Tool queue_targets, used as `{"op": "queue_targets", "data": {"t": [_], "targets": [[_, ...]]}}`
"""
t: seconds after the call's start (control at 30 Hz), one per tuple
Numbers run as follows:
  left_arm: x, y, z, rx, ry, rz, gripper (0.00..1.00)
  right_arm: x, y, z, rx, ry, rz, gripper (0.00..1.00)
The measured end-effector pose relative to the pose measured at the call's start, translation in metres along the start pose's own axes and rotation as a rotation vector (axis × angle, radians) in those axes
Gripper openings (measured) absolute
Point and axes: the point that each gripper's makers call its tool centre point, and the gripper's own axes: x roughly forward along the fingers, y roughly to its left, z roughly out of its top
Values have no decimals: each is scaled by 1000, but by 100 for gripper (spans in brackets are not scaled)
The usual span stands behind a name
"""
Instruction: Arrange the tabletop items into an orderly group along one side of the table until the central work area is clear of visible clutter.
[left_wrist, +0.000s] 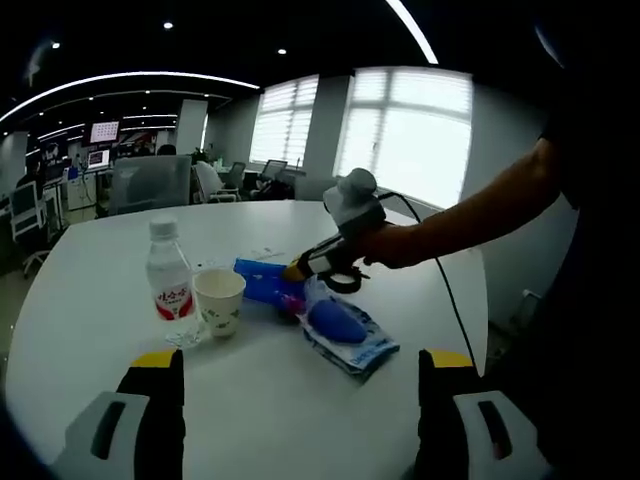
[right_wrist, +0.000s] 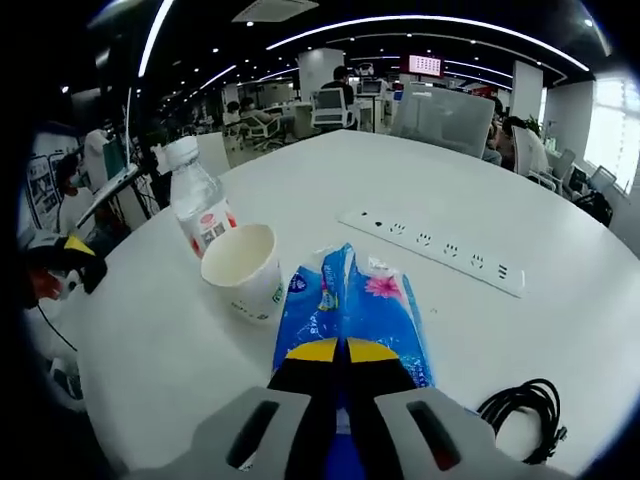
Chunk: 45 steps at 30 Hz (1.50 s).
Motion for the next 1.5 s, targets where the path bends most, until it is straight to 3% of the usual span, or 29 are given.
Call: {"op": "queue_targets", "data": {"t": [0.23,0.63,0.97,1.5], "targets": [[0,1,4,5,-14,-7,97,-15,-7,11,3,-29,-20,0],[6,-5,11,19,-34,-32,98,-45,-25,11,20,-34,-53,0],[12,-13,14,32,-33,-46,98,-72,-48,0,30,-33,-98,0],[24,-29,21,40,-38,-66,98,-118,-102,-29,101,-45,-194,0]]}}
